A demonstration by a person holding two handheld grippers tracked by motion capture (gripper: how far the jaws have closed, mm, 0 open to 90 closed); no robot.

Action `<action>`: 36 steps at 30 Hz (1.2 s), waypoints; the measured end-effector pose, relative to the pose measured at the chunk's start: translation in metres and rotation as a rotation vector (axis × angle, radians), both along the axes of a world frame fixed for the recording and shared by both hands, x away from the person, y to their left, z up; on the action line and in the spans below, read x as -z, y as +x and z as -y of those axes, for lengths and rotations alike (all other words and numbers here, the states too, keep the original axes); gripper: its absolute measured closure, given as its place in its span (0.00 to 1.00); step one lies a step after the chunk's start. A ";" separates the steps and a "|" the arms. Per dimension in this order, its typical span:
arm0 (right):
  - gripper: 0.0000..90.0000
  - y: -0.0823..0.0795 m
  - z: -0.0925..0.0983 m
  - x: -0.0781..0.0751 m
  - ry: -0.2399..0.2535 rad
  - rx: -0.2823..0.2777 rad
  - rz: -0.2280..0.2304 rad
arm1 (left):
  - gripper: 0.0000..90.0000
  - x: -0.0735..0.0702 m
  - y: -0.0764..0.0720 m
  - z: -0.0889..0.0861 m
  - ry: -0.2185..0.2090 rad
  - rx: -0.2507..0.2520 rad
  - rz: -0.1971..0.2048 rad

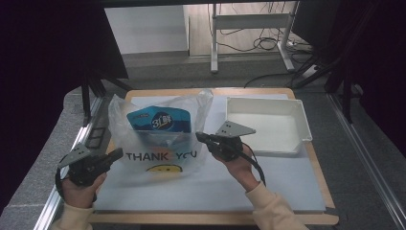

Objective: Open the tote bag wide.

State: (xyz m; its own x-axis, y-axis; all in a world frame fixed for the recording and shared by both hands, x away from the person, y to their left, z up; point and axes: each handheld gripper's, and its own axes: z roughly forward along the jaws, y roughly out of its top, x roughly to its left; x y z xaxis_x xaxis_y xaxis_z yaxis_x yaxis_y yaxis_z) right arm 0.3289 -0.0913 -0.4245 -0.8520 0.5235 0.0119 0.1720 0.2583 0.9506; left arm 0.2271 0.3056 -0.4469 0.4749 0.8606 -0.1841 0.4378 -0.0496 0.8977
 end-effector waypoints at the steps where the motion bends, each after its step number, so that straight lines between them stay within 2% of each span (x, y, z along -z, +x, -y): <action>1: 0.98 0.000 0.000 0.002 -0.003 0.001 -0.004 | 1.00 0.001 0.000 0.000 0.003 0.001 -0.002; 17: 0.98 0.000 -0.003 0.014 -0.022 0.003 -0.031 | 1.00 0.012 -0.001 -0.001 0.016 -0.012 -0.024; 29: 0.98 -0.001 -0.006 0.024 -0.052 0.002 -0.043 | 1.00 0.025 -0.003 -0.002 0.022 -0.019 -0.053; 36: 0.98 0.002 -0.009 0.037 -0.086 0.007 -0.073 | 1.00 0.033 -0.002 -0.002 0.027 -0.023 -0.072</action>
